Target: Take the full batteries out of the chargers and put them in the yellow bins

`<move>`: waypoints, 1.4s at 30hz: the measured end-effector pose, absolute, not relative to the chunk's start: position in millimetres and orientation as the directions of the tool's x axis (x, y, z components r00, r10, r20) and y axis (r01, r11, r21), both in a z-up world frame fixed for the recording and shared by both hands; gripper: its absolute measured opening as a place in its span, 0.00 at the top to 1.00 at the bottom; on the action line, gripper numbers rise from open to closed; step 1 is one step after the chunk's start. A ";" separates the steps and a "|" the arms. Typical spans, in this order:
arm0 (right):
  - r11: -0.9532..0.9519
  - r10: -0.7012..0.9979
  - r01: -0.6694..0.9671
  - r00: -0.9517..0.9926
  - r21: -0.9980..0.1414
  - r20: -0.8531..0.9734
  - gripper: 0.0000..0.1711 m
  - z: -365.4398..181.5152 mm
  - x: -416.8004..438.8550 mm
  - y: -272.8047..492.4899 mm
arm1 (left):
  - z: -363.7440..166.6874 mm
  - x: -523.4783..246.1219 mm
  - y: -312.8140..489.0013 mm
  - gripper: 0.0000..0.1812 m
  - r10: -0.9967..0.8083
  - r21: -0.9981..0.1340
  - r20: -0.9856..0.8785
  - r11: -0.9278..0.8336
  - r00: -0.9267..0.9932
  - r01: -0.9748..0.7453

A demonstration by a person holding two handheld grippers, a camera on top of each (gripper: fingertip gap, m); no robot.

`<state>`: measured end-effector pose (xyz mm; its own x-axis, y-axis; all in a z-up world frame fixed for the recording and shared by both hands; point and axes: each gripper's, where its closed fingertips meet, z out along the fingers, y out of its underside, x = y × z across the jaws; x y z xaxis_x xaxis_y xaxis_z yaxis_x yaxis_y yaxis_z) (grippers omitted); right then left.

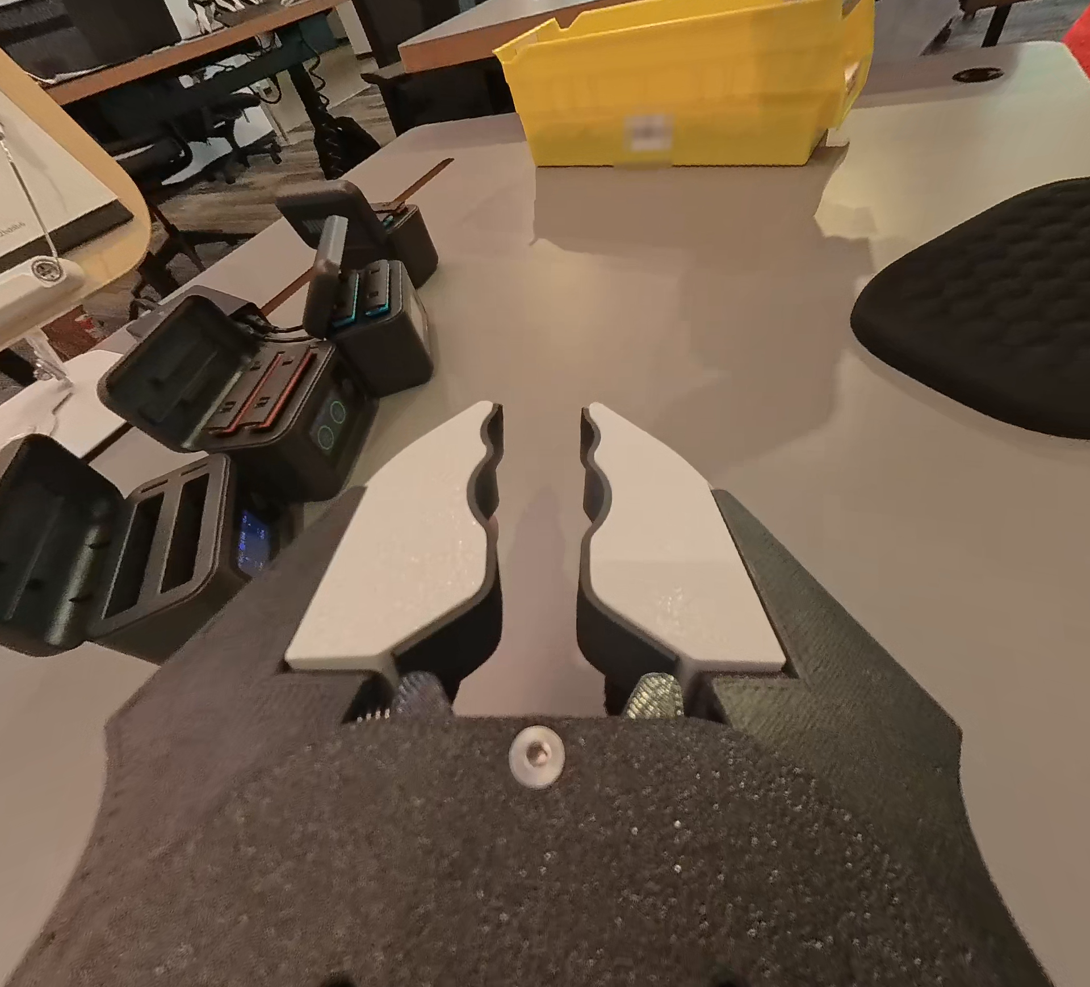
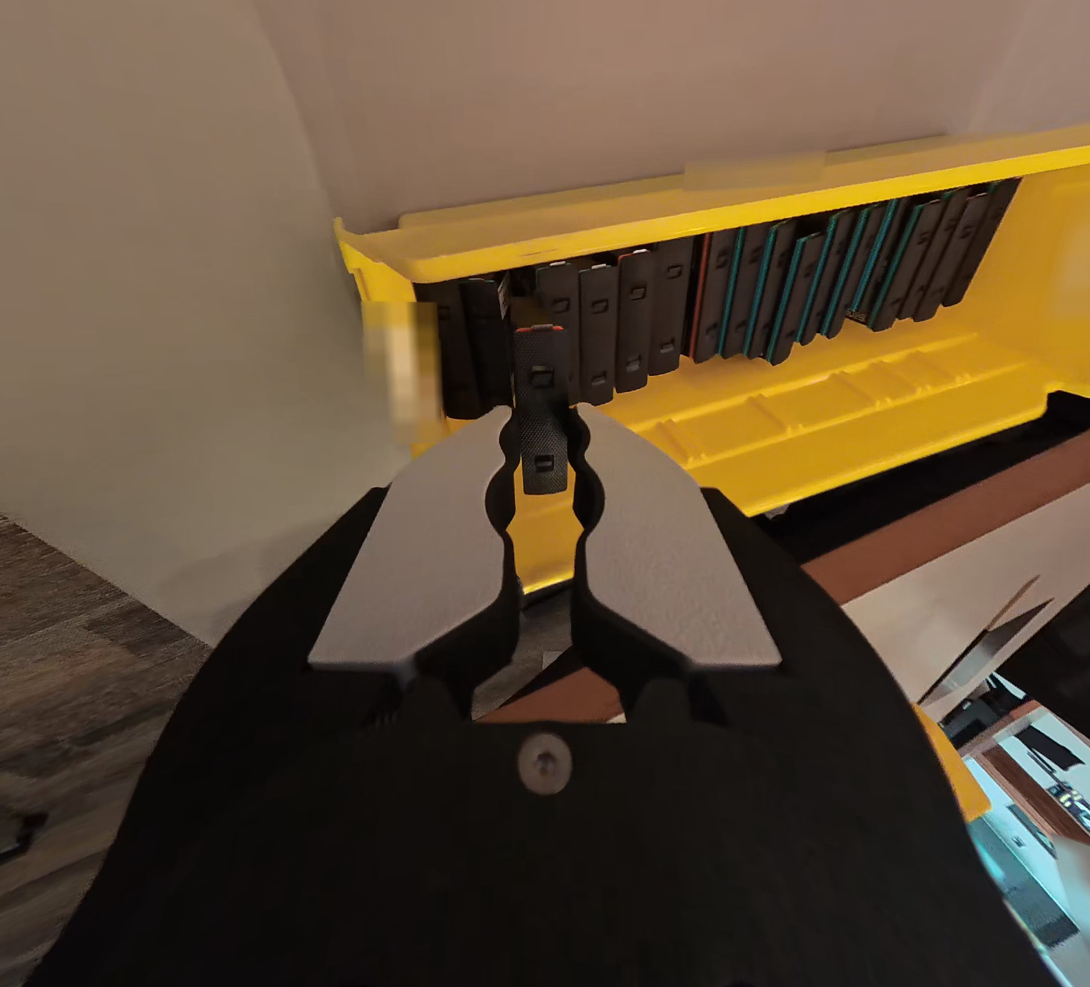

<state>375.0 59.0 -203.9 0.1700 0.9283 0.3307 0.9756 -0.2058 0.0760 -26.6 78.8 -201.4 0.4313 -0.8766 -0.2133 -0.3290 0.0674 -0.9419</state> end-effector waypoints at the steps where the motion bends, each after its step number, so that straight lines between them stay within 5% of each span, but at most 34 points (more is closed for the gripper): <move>1: -0.201 0.931 0.977 0.166 0.076 0.326 0.92 -205.9 375.0 59.0 | -202.8 -26.3 79.0 0.87 -0.876 -0.940 -0.216 0.067 0.431 -0.334; 20: -0.189 0.909 0.982 0.183 -0.022 0.375 0.85 -201.9 369.0 65.9 | -209.1 -30.8 86.0 0.87 -0.865 -0.932 -0.219 0.048 0.451 -0.359; 30: -0.143 0.643 0.804 0.519 -0.577 0.563 0.73 -77.7 277.5 105.4 | -202.8 -61.4 120.6 0.84 -0.748 -0.941 -0.201 -0.031 0.633 -0.336; 38: -0.029 0.639 0.461 0.691 -0.887 0.338 0.63 -67.0 168.8 113.2 | -207.6 -133.2 175.7 0.61 -0.436 -0.932 -0.115 -0.263 0.893 -0.249; 42: -0.022 0.659 0.209 0.738 -0.978 0.143 0.63 -75.8 125.4 120.5 | -236.8 -136.5 196.1 0.53 -0.450 -0.866 -0.045 -0.427 0.892 -0.259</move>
<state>125.4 120.5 -75.8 0.7384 0.6589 0.1434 0.2094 -0.0220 -0.9776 -136.5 196.1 -236.8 0.8921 -0.4497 -0.0446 -0.2587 -0.4272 -0.8663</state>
